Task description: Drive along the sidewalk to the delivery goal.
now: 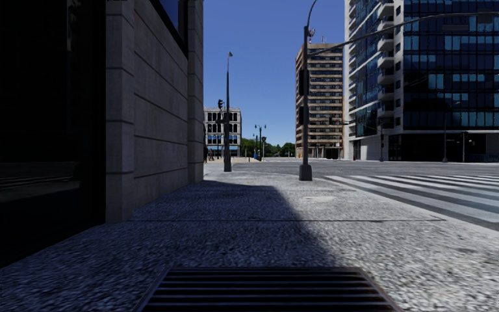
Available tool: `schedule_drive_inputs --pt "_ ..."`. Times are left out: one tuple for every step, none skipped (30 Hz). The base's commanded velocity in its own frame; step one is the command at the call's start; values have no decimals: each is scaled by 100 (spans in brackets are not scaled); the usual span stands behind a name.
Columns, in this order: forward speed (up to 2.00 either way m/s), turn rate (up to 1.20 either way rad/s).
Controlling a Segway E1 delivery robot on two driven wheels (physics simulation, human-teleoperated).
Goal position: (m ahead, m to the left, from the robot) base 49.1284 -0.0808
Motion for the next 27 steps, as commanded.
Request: schedule_drive_inputs --pt "200 0" --pt "200 0" --pt "200 0" --pt "200 0" --pt "200 0" --pt "200 0" --pt "200 0" --pt "200 0" --pt "200 0" --pt "200 0" --pt "200 0" --pt "200 0" --pt "200 0" --pt "200 0" --pt "200 0" --pt "200 0" --pt "200 0" --pt "200 0" --pt "200 0" --pt "200 0" --pt "200 0" --pt "200 0" --pt "200 0" --pt "200 0" --pt "200 0" --pt "200 0" --pt "200 0"
